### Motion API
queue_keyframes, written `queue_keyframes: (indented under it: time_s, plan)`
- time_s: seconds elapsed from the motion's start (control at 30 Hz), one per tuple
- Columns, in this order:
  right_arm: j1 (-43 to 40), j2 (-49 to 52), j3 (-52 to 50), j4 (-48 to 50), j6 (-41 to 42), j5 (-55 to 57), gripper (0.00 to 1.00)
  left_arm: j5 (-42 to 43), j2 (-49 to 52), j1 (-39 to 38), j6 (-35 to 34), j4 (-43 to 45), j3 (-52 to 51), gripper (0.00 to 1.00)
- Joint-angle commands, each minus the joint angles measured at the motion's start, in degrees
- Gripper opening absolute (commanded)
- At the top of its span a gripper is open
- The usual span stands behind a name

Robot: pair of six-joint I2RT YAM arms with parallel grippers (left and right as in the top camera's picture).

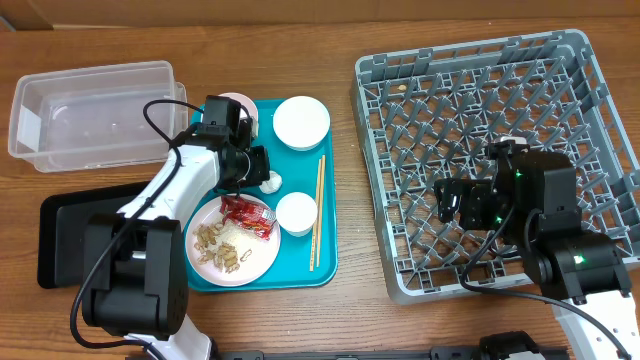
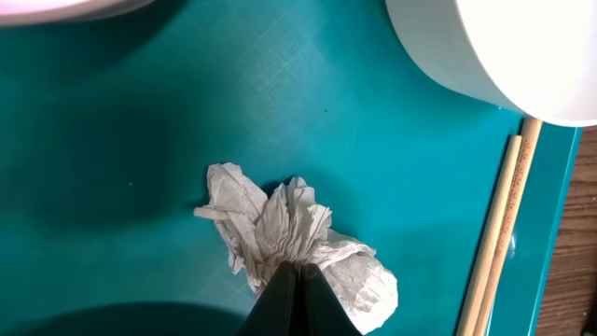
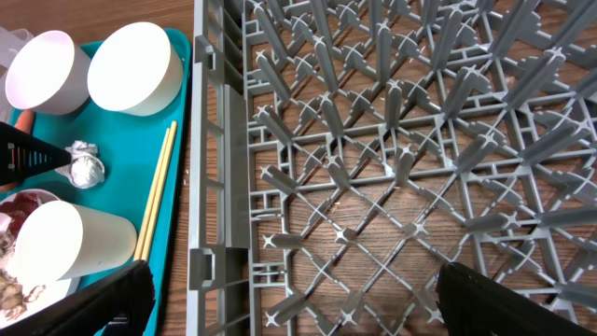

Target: Sort waste into correct bins and load items into the dishwasher

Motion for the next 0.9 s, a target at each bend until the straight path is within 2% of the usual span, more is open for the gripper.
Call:
queue_keyframes:
  time_s: [0.0, 0.23, 0.33, 0.43, 0.5, 0.57, 0.6, 0.63, 0.7, 0.77, 0.8, 0.83, 0.87]
  plan:
    - [-0.24, -0.13, 1.6, 0.13, 0.22, 0.5, 1.0, -0.57, 0.0, -0.09, -0.26, -1.44, 3.63, 0.04]
    - [-0.24, -0.13, 1.6, 0.13, 0.22, 0.52, 1.0, -15.02, -5.33, 3.63, -0.24, -17.73, 22.32, 0.04]
    - [-0.24, -0.13, 1.6, -0.11, 0.22, 0.5, 1.0, -21.88, -6.45, 6.73, -0.24, -17.75, 26.6, 0.04]
    - [-0.24, -0.13, 1.6, -0.42, 0.24, 0.5, 1.0, -26.21, -6.01, 12.46, -0.26, -13.18, 27.32, 0.04]
    - [-0.24, -0.13, 1.6, -0.68, 0.22, 0.5, 1.0, -25.88, -5.35, 14.91, -0.31, -11.56, 27.32, 0.04]
    - [-0.24, -0.13, 1.6, -0.81, 0.24, 0.5, 1.0, -25.81, -4.33, 17.16, -0.33, -10.45, 27.32, 0.13]
    - [-0.24, -0.13, 1.6, -0.87, 0.22, 0.5, 1.0, -24.81, -3.8, 18.4, -0.31, -10.19, 27.32, 0.46]
    - [-0.24, -0.13, 1.6, -0.92, 0.24, 0.5, 1.0, -23.69, -3.76, 18.99, -0.31, -10.12, 27.32, 0.52]
    - [-0.24, -0.13, 1.6, -0.92, 0.22, 0.5, 1.0, -20.83, -4.02, 19.58, -0.24, -10.51, 27.39, 0.53]
    - [-0.24, -0.13, 1.6, -1.11, 0.22, 0.52, 1.0, -16.46, -4.5, 19.06, -0.31, -13.64, 27.41, 0.43]
    - [-0.24, -0.13, 1.6, -1.33, 0.22, 0.52, 1.0, -12.39, -4.63, 18.6, -0.33, -16.41, 27.41, 0.38]
    - [-0.24, -0.13, 1.6, -1.42, 0.22, 0.52, 1.0, -2.89, -4.7, 17.4, -0.33, -24.55, 27.36, 0.34]
    - [-0.24, -0.13, 1.6, -1.46, 0.22, 0.52, 1.0, -0.7, -4.68, 16.9, -0.33, -27.41, 27.26, 0.34]
